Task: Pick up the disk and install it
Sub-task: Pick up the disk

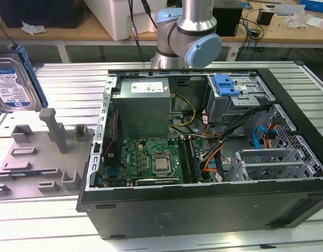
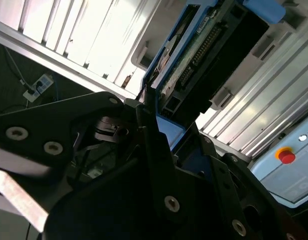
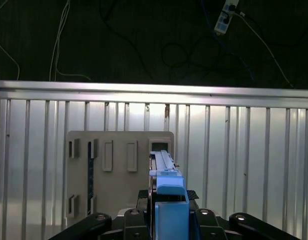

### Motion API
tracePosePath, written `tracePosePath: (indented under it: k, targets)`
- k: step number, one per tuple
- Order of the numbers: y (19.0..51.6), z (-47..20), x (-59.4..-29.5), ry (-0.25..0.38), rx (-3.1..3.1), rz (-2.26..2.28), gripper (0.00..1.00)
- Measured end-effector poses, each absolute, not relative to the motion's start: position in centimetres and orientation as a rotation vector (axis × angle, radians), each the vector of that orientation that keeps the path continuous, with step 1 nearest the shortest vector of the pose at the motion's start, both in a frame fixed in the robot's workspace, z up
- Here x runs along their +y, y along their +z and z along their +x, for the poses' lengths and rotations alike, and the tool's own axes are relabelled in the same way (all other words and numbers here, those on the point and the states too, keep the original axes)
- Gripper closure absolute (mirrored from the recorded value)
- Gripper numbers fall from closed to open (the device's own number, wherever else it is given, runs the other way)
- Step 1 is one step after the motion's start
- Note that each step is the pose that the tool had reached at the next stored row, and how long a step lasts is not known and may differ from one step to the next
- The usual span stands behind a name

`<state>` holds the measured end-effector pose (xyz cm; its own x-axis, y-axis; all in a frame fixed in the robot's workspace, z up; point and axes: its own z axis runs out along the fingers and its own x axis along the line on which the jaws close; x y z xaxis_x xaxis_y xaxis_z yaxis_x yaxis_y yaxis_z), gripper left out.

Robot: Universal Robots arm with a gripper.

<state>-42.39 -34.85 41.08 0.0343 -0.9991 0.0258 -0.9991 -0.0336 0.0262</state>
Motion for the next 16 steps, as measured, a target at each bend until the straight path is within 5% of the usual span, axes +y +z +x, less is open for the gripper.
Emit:
tracePosePath:
  k: [16]
  targets:
    - [44.5, -42.4, -34.8, 0.011, -2.153, 2.227, 0.63]
